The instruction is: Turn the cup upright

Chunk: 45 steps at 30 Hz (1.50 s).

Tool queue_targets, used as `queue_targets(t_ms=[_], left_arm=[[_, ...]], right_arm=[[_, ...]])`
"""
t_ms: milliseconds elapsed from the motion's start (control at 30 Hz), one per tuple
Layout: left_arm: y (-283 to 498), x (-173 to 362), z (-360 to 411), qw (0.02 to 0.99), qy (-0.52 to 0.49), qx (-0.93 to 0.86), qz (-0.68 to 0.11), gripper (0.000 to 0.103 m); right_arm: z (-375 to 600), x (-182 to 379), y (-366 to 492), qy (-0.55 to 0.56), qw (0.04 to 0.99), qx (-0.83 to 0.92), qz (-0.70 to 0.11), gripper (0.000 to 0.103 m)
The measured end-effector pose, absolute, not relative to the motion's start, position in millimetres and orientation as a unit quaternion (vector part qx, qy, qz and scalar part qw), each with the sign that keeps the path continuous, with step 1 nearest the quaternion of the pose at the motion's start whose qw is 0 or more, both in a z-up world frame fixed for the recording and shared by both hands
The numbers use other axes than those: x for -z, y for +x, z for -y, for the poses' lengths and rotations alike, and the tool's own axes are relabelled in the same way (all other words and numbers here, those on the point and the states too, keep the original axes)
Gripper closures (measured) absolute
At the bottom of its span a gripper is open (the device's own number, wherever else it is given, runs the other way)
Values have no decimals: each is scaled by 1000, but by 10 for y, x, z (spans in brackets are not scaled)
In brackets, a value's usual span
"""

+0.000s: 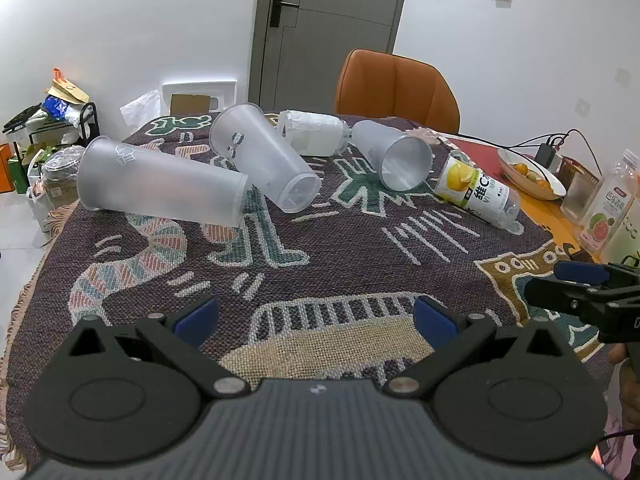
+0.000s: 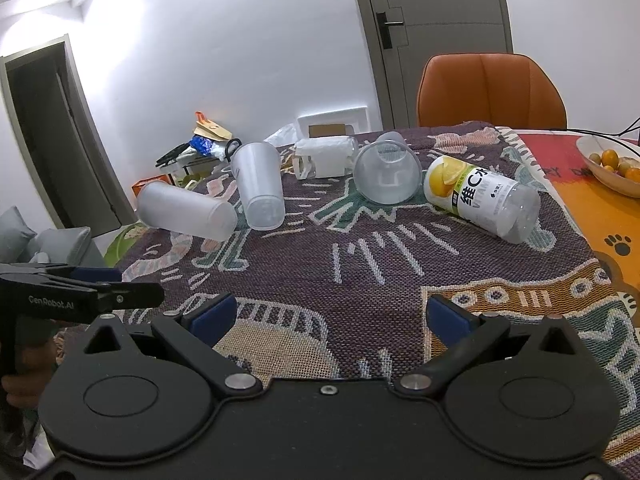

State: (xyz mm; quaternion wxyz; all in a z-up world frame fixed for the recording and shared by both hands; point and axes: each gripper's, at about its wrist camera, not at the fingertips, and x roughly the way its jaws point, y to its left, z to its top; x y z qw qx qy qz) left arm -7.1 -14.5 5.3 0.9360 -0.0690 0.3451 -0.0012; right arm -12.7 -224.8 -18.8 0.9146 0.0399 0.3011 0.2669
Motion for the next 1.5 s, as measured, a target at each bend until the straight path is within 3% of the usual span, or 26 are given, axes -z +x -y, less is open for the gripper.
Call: queue_targets(t_ms=[1500], left_arm=[[-59, -66, 45, 940, -82, 12, -331, 0]], right_arm=[[2187, 204, -11, 27, 915, -261, -306, 0]])
